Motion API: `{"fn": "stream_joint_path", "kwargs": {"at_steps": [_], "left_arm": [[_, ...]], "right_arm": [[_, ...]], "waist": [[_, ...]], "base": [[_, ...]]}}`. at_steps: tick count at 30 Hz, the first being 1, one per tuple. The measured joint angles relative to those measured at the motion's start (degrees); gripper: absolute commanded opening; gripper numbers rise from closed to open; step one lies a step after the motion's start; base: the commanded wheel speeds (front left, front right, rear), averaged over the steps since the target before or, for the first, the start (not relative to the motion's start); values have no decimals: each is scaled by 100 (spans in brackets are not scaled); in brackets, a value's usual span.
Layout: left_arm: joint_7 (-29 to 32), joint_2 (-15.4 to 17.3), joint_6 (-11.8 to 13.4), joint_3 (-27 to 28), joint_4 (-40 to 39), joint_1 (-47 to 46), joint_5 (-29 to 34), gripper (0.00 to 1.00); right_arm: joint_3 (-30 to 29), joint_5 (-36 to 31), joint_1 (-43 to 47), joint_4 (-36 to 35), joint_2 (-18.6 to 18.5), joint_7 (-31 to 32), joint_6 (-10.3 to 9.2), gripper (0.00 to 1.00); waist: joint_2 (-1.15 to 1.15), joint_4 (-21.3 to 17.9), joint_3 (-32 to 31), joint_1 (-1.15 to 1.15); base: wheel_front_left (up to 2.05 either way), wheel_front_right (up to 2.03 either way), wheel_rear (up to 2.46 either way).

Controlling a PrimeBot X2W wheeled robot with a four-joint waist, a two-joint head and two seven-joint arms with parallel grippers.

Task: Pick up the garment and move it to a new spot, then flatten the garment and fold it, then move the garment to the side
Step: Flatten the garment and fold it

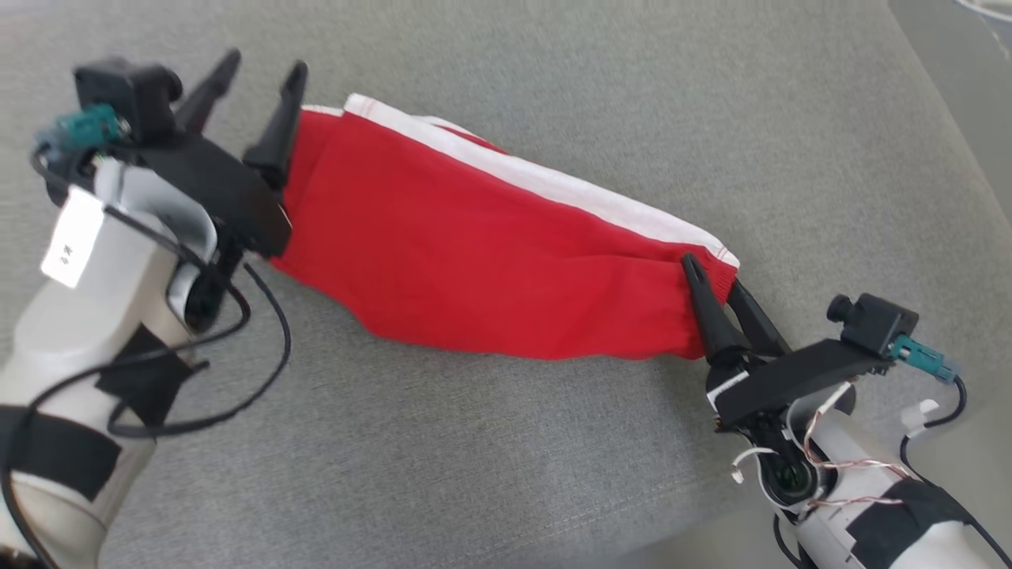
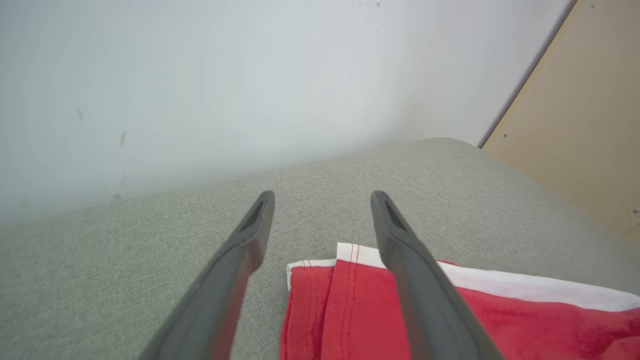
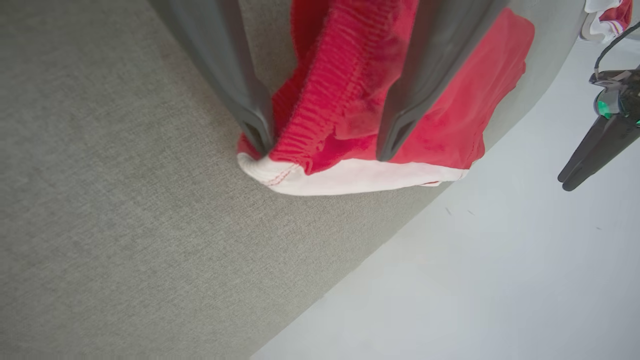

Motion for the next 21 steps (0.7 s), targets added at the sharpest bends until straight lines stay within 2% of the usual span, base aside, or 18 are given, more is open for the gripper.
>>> {"fn": "stream_joint_path", "kwargs": {"at_steps": [13, 21], "left_arm": [[-209, 341, 0, -223, -884, 1139, -416, 100], [-267, 438, 0, -213, -1474, 2029, -497, 100]], "right_arm": [[259, 133, 734, -53, -461, 3, 0, 100], [-25, 720, 1243, -286, -569, 2, 0, 100]], "waist": [[-1, 331, -620, -1], [-1, 551, -933, -1]], "base": [[0, 0, 0], [0, 0, 0]]}}
